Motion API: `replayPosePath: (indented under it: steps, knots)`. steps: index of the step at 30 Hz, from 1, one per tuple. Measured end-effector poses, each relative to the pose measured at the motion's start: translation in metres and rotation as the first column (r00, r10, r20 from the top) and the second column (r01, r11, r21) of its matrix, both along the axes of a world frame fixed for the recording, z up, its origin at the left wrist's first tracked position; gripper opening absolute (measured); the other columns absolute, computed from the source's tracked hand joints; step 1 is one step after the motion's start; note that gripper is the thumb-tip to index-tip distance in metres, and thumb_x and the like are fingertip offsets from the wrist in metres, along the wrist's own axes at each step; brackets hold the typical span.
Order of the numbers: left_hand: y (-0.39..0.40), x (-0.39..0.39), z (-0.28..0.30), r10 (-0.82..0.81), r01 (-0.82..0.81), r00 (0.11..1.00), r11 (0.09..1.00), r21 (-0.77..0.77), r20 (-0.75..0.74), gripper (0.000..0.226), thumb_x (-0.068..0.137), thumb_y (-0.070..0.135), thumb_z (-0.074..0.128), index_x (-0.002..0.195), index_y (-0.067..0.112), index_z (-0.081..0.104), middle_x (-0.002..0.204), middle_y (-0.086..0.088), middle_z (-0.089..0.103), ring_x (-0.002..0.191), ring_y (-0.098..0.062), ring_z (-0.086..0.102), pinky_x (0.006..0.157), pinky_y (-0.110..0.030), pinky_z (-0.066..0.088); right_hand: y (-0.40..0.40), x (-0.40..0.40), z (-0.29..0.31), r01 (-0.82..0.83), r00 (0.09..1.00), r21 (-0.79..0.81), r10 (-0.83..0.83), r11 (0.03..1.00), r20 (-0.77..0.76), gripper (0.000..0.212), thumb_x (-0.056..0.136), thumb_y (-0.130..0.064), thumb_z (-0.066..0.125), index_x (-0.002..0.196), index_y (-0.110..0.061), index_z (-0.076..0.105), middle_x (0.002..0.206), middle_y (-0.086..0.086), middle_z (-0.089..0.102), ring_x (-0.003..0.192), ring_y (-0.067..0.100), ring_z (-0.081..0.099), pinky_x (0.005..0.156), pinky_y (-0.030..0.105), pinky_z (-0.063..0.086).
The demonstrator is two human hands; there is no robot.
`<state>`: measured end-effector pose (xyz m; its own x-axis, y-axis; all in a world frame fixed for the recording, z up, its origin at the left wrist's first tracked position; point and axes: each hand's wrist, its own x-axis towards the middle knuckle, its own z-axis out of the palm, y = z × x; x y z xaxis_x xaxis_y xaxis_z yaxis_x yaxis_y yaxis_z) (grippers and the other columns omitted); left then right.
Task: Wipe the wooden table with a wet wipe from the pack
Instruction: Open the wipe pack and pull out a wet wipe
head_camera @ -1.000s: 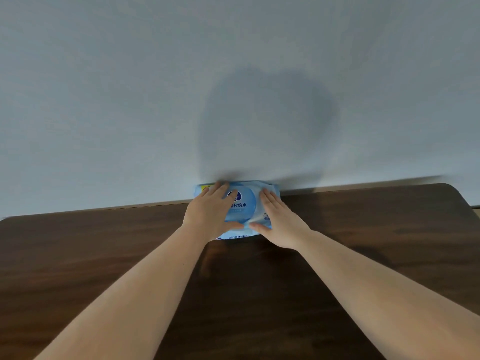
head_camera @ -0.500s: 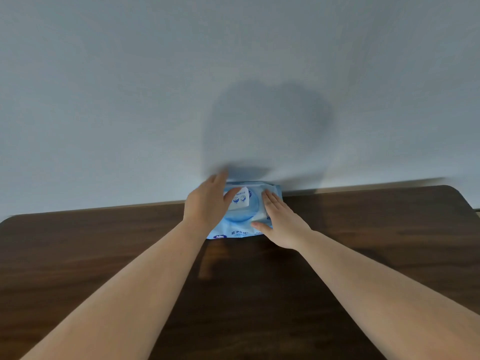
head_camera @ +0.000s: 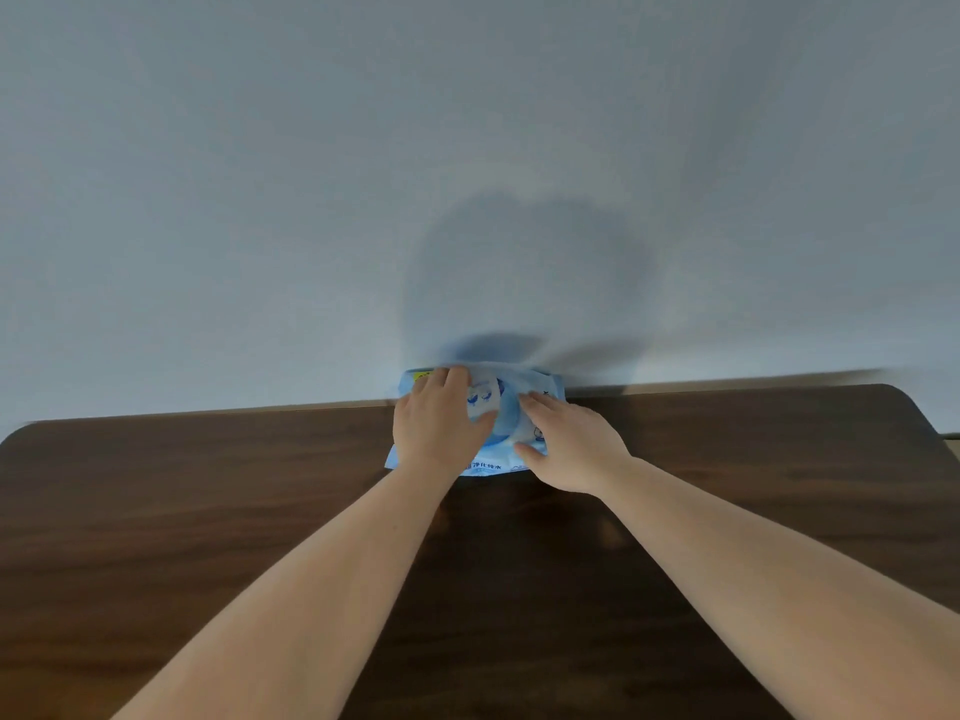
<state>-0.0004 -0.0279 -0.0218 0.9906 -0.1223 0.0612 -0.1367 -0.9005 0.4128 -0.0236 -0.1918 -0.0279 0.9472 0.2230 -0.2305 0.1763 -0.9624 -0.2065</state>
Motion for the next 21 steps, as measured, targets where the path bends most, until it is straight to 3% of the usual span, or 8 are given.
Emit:
replayPosePath:
  steps: [3, 6, 10, 15, 21]
  knots:
    - [0.004, -0.001, 0.006, 0.044, -0.042, 0.999, 0.996, -0.076, 0.022, 0.011, 0.088, 0.024, 0.054, 0.09, 0.013, 0.056, 0.089, 0.004, 0.054, 0.091, -0.019, 0.051, 0.069, -0.029, 0.035, 0.007, 0.001, 0.004, -0.025, 0.994, -0.021, 0.027, 0.999, 0.102, 0.05, 0.095, -0.043, 0.04, 0.139, -0.019, 0.04, 0.144, 0.002, 0.046, 0.128, 0.022, 0.045, 0.102, 0.039, 0.04]
    - [0.02, -0.001, 0.008, 0.126, -0.127, 0.992, 0.979, -0.159, -0.017, 0.011, 0.089, 0.019, 0.052, 0.085, 0.011, 0.057, 0.085, 0.005, 0.049, 0.083, -0.014, 0.042, 0.062, -0.03, 0.034, 0.022, 0.006, 0.004, -0.02, 0.988, 0.006, 0.018, 1.0, 0.152, 0.044, 0.096, -0.041, 0.04, 0.133, -0.018, 0.046, 0.128, 0.005, 0.055, 0.117, 0.025, 0.05, 0.092, 0.038, 0.043]
    - [0.048, -0.004, -0.001, 0.171, -0.157, 0.984, 0.964, -0.213, 0.048, 0.025, 0.085, 0.014, 0.057, 0.063, 0.01, 0.047, 0.075, -0.004, 0.055, 0.08, -0.022, 0.047, 0.058, -0.03, 0.032, 0.049, 0.014, -0.001, 0.002, 0.99, 0.044, -0.008, 0.999, 0.141, 0.039, 0.095, -0.04, 0.044, 0.125, -0.016, 0.052, 0.121, 0.007, 0.057, 0.114, 0.029, 0.05, 0.089, 0.04, 0.041]
    - [0.06, -0.006, -0.009, 0.113, -0.097, 0.991, 0.978, -0.184, 0.077, 0.025, 0.086, 0.012, 0.06, 0.063, 0.006, 0.053, 0.071, -0.003, 0.052, 0.077, -0.022, 0.046, 0.057, -0.031, 0.036, 0.066, 0.021, -0.005, 0.105, 0.982, 0.236, -0.138, 0.966, 0.129, 0.034, 0.096, -0.039, 0.043, 0.108, -0.013, 0.061, 0.105, 0.008, 0.066, 0.102, 0.03, 0.058, 0.079, 0.039, 0.046]
    - [0.059, -0.007, -0.009, 0.118, -0.104, 0.991, 0.977, -0.185, 0.065, 0.028, 0.089, 0.016, 0.057, 0.063, 0.013, 0.046, 0.071, 0.002, 0.047, 0.079, -0.016, 0.041, 0.06, -0.029, 0.035, 0.062, 0.029, -0.005, 0.109, 0.984, 0.188, -0.133, 0.976, 0.119, 0.025, 0.092, -0.027, 0.052, 0.111, -0.013, 0.058, 0.11, 0.009, 0.064, 0.109, 0.031, 0.051, 0.082, 0.04, 0.045]
